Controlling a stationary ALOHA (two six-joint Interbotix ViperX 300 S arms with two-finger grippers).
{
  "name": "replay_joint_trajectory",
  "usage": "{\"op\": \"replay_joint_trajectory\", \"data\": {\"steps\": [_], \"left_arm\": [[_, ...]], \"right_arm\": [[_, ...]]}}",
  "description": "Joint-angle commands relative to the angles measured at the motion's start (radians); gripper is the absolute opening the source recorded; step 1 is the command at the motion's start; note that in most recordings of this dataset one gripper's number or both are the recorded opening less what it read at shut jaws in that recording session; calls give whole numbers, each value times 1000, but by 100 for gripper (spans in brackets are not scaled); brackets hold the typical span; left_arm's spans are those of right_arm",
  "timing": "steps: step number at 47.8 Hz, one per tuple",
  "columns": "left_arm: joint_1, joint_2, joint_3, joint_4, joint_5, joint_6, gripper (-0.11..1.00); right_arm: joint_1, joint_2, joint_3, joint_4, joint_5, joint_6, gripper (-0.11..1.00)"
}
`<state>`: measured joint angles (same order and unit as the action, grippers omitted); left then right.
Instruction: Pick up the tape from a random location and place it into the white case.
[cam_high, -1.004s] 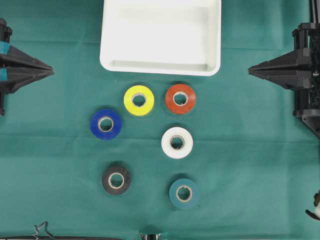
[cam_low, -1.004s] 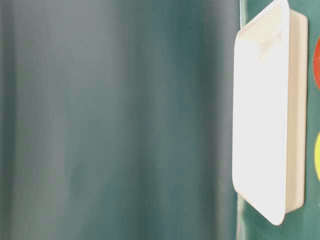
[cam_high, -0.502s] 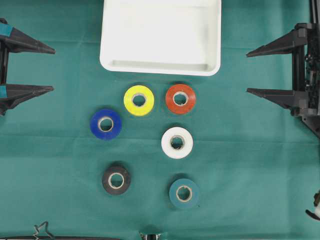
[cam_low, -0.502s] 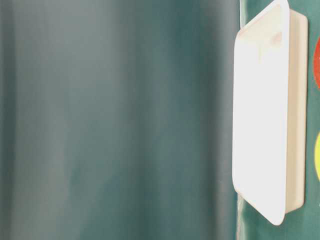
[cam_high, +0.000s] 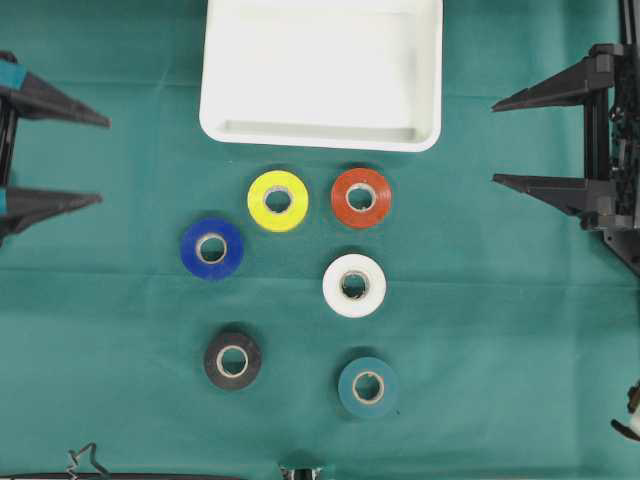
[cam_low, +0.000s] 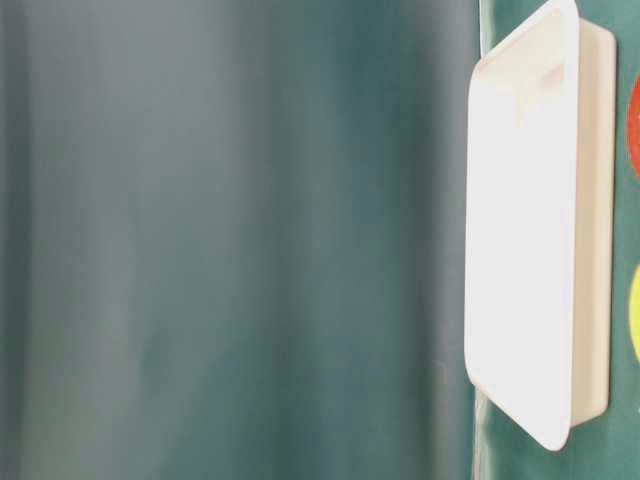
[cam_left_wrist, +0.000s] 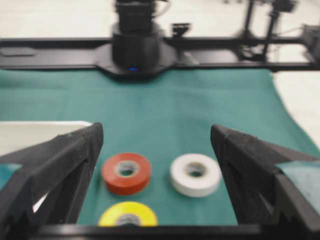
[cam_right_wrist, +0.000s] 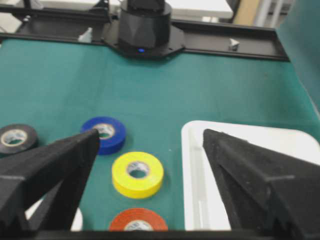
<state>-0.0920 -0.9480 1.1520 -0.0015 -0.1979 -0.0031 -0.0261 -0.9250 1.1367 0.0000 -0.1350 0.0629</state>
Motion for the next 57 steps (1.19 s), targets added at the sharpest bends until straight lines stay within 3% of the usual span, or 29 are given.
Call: {"op": "replay_joint_trajectory", "data": {"steps": [1, 14, 40, 57], "left_arm": [[-46, 6, -28, -2, 2, -3, 100], [-155, 6, -37, -3, 29, -6, 100], [-156, 54, -52, -2, 26, -6, 100], [-199, 242, -193, -2, 23, 8, 100]], "right_arm": [[-2, 6, -28, 2, -3, 2, 93], [-2, 6, -28, 2, -3, 2, 93], [-3, 6, -28, 0, 0, 2, 93], [-2, 11, -29, 0, -2, 0, 93]]}}
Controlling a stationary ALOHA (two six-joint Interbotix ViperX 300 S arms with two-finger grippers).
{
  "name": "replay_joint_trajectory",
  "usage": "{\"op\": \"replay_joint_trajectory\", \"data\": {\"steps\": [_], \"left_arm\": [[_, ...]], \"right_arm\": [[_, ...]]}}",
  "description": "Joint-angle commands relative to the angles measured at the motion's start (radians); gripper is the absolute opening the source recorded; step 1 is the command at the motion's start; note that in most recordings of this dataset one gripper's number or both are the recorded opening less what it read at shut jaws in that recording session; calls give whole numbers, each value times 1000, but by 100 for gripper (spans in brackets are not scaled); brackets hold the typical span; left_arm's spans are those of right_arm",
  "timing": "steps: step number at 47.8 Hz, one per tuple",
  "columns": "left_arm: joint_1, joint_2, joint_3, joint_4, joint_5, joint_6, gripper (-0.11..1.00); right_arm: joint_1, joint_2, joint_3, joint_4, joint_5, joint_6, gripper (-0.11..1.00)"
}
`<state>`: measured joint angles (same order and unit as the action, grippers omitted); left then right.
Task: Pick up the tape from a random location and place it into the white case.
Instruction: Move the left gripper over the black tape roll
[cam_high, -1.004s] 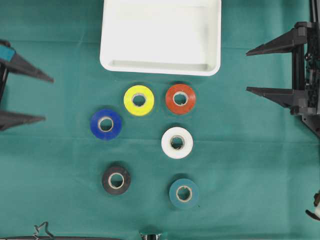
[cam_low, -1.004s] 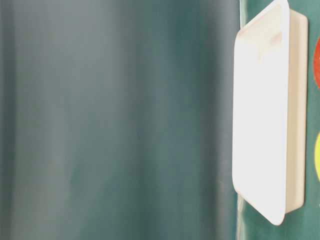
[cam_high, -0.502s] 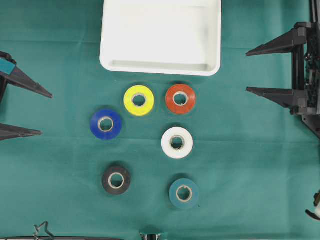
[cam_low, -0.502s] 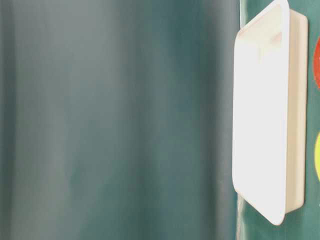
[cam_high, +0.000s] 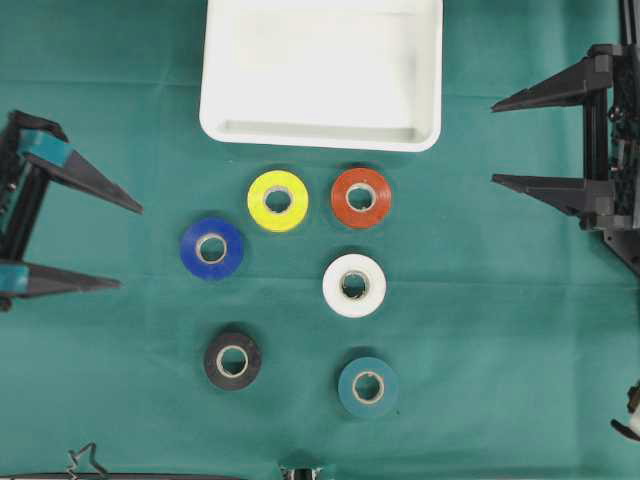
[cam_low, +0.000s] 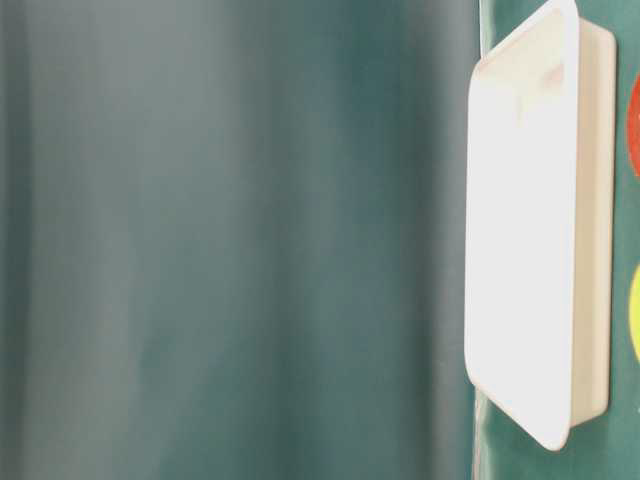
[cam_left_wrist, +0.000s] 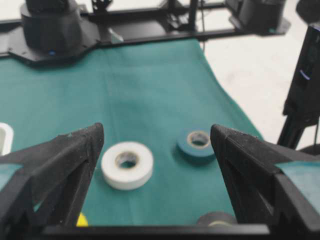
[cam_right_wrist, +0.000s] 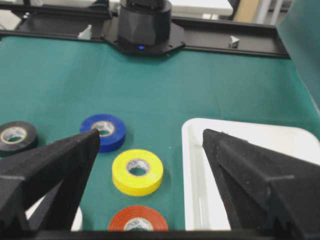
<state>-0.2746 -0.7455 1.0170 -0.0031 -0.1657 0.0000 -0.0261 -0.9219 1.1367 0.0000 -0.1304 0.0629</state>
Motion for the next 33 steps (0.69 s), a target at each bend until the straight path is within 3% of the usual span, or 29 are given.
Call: {"op": "replay_joint_trajectory", "data": {"steps": [1, 16, 33], "left_arm": [[-21, 52, -67, 0, -9, 5, 100], [-35, 199, -190, 0, 17, 12, 100], [-35, 224, -222, 0, 74, 8, 100]], "right_arm": [[-2, 8, -28, 0, -8, 0, 93], [-2, 8, -28, 0, -6, -2, 93], [0, 8, -29, 0, -3, -2, 93]]}}
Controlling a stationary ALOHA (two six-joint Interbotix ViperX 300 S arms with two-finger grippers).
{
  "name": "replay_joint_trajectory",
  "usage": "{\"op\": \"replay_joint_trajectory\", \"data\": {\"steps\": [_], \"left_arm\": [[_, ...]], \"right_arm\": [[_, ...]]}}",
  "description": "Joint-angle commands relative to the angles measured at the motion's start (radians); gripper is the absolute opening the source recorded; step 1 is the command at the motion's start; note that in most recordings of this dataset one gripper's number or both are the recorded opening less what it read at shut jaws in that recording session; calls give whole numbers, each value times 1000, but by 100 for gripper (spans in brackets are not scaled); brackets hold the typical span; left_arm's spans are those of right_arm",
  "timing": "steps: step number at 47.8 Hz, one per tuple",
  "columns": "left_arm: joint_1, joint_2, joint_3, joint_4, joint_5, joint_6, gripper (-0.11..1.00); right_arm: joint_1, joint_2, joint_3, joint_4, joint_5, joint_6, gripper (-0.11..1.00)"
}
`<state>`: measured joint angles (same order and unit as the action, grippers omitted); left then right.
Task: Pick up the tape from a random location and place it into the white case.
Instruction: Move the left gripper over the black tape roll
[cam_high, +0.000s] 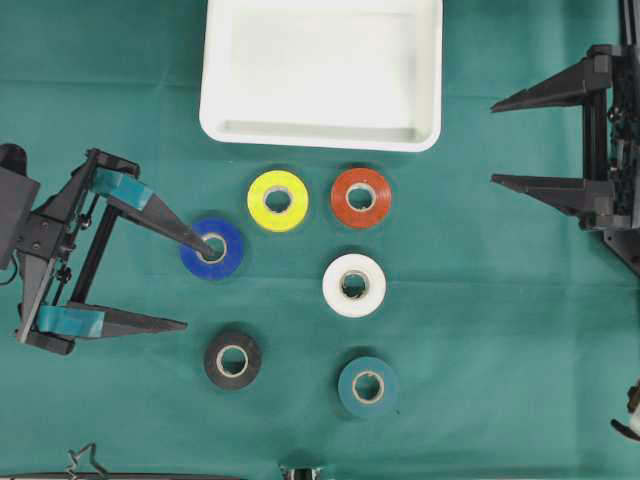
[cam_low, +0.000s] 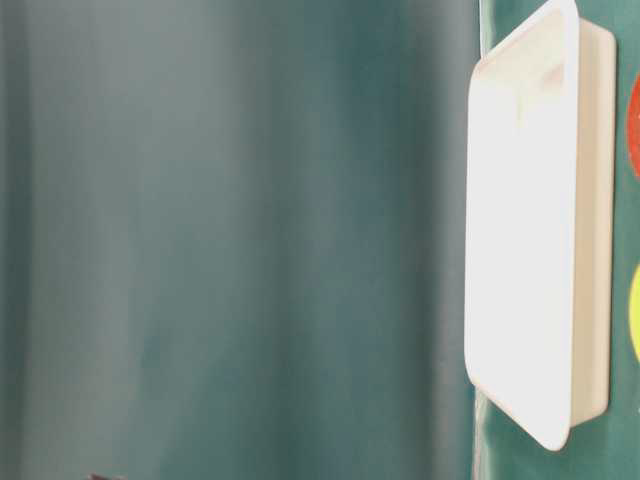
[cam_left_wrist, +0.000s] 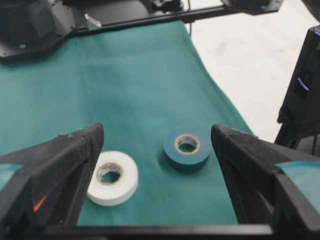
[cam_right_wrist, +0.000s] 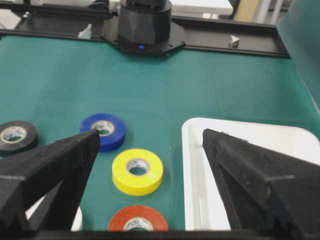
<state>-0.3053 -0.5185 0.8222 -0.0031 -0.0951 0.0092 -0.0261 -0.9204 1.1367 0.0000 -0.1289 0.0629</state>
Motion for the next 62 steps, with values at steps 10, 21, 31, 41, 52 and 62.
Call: {"op": "replay_joint_trajectory", "data": {"steps": [10, 21, 31, 41, 52, 62], "left_arm": [[-5, 54, -100, 0, 146, -9, 100], [-8, 181, -276, 0, 465, -8, 100], [-35, 285, -425, 0, 690, -3, 100], [-48, 360, -538, 3, 870, -3, 100], [-66, 407, -606, 6, 950, -2, 100], [-66, 402, -598, 9, 940, -3, 100]], "right_arm": [[-2, 6, -31, -2, -5, -2, 93], [-2, 9, -38, -2, 9, -2, 93], [-2, 20, -43, -2, 9, -2, 93], [-2, 32, -49, 0, 9, -2, 93], [-2, 34, -51, 0, 11, -2, 93], [-2, 43, -51, -2, 12, -2, 93]]}}
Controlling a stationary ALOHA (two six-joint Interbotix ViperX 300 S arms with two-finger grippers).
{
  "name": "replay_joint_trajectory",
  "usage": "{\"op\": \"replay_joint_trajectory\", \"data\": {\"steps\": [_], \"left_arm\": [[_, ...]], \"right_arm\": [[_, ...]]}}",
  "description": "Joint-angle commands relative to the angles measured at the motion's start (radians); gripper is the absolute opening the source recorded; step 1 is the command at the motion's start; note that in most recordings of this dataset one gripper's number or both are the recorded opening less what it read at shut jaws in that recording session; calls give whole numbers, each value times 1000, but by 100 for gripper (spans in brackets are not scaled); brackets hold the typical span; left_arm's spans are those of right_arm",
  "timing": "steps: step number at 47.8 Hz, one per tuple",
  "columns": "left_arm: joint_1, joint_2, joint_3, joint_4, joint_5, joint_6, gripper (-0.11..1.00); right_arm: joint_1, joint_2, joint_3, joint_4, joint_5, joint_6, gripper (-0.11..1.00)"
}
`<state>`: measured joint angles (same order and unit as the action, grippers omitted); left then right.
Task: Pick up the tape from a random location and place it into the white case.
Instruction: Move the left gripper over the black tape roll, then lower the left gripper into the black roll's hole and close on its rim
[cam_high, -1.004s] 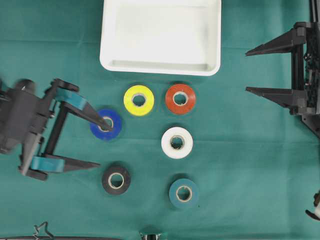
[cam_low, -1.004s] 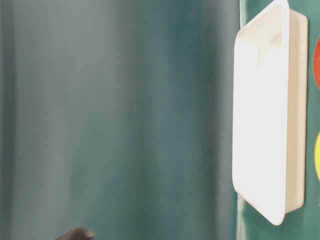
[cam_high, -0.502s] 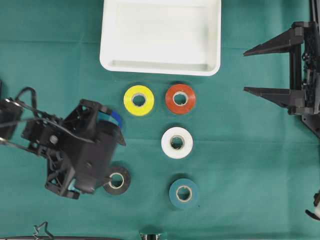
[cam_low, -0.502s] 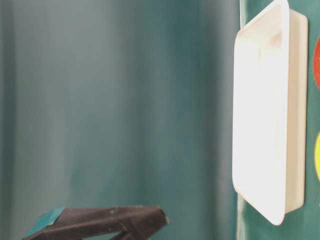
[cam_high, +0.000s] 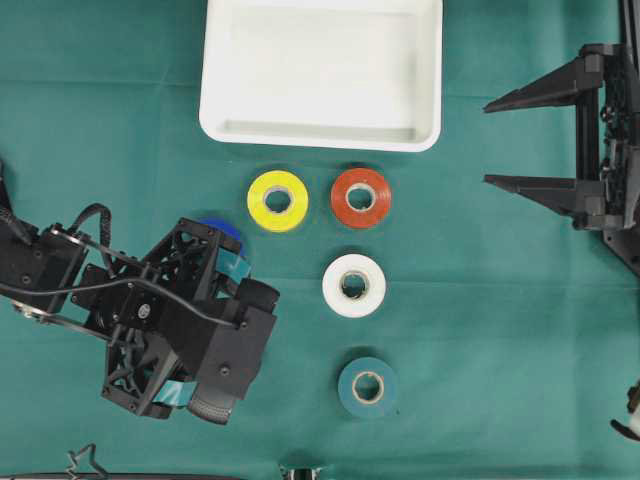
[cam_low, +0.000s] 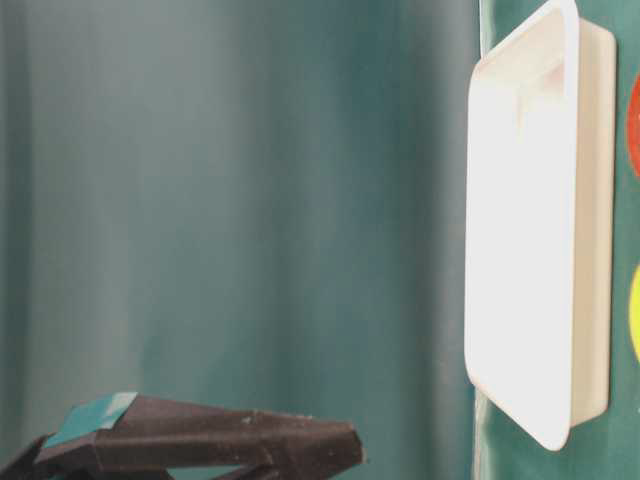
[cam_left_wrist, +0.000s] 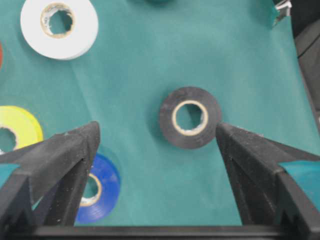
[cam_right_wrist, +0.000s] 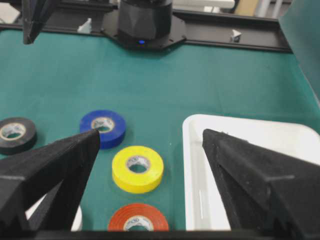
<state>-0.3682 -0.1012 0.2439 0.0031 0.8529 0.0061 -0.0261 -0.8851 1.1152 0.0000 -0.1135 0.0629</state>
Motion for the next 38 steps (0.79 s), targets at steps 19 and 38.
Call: {"op": "replay_joint_trajectory", "data": {"steps": [19, 38], "left_arm": [[-3, -15, -18, 3, -11, 0, 100], [-3, -11, -11, 3, -12, 0, 100]], "right_arm": [[-2, 9, -32, -3, 2, -2, 93], [-2, 11, -32, -5, 9, -2, 93]]}}
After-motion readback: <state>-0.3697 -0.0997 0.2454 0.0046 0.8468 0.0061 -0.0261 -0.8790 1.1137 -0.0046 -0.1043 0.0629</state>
